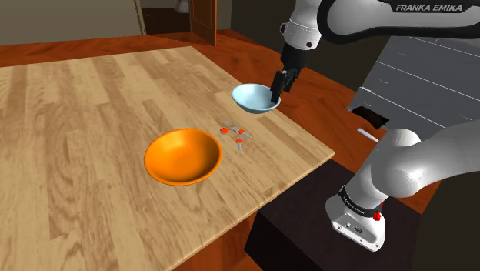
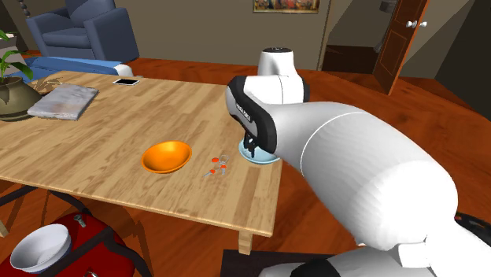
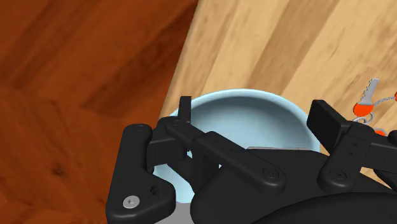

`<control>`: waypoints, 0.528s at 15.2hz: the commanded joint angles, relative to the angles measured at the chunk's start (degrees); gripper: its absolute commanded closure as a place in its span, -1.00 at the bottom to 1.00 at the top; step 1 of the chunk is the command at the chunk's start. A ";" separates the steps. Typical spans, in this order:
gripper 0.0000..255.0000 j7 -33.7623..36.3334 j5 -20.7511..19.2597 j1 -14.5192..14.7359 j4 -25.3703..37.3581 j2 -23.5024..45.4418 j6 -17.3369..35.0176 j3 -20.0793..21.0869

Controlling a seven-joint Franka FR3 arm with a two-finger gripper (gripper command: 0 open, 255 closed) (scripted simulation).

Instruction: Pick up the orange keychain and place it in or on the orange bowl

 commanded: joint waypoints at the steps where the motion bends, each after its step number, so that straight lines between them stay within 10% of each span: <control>1: -1.00 2.28 1.36 1.08 0.14 1.07 1.11 2.11; 8: -1.00 9.58 4.22 3.75 3.92 9.12 6.22 9.24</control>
